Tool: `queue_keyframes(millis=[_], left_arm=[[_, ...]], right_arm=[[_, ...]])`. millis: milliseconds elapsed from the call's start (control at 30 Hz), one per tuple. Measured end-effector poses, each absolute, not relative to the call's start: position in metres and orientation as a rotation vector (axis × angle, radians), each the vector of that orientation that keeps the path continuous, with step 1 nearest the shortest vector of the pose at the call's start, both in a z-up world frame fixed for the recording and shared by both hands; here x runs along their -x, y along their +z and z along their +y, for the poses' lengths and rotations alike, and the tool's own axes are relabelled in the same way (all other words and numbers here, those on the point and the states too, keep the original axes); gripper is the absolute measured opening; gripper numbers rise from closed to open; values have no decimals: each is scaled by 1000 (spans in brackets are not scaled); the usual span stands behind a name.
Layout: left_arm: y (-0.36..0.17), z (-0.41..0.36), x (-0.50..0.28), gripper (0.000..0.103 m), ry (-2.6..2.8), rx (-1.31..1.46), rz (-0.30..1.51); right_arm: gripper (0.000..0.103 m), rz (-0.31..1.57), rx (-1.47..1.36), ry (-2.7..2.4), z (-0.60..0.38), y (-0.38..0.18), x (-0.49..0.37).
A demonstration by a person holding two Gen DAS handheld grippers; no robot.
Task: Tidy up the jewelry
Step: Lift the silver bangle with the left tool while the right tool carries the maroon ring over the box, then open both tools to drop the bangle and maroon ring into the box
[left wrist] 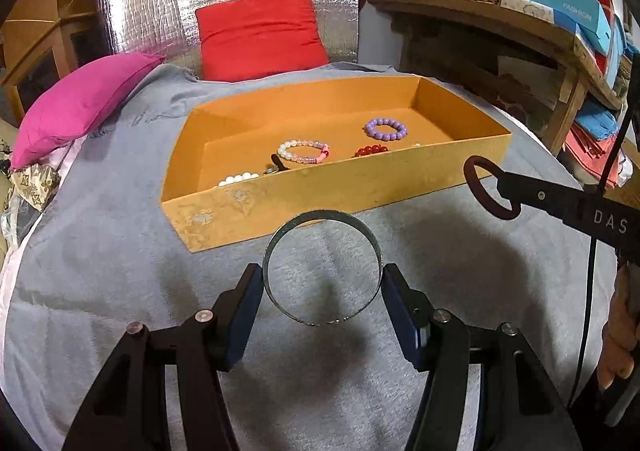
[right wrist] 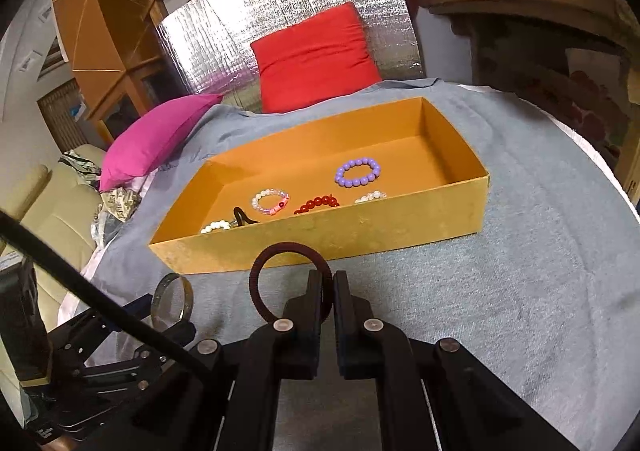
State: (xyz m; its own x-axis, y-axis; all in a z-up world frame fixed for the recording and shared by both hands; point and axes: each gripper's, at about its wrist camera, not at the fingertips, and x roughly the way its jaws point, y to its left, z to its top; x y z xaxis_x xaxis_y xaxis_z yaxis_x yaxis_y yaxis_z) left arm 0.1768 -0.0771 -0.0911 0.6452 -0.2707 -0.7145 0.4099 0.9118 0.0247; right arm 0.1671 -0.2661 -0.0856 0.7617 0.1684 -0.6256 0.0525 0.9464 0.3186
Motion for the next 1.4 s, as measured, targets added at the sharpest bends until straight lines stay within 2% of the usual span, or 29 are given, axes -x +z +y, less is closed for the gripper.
queue_keyframes(millis=[133,300,433,533,700,967,1167,1233,1333,1400], left_arm=[[-87,-80,-177,62,-399,-195,768],[-65,-83,-185,62,-411,-185,747],[-25,-92,-221,62,-445,-130,727],[-11,-107,-265,62,-439,-132,757],[-34,-141,-340,62,-433,-113,921],[-99,-178,-387,63,-399,-149,1125],[-86,-165,-376,63,-415,-108,1072],[-70,-154,-361,63,-424,-107,1022],[-40,-127,-314,72,-374,-107,901],[-27,-112,-286,84,-321,-121,842]], right_arm=[[6,697,-354,47,-272,-82,-166],[6,600,-378,27,-288,-54,-166],[6,571,-402,-13,-307,-35,-194],[6,637,-407,-49,-324,-35,-237],[6,743,-447,-90,-350,-60,-286],[8,886,-409,-136,-362,-92,-332],[9,884,-400,-142,-361,-93,-335],[16,853,-429,-159,-367,-86,-327],[18,786,-459,-129,-367,-69,-306],[18,752,-430,-110,-358,-54,-286]])
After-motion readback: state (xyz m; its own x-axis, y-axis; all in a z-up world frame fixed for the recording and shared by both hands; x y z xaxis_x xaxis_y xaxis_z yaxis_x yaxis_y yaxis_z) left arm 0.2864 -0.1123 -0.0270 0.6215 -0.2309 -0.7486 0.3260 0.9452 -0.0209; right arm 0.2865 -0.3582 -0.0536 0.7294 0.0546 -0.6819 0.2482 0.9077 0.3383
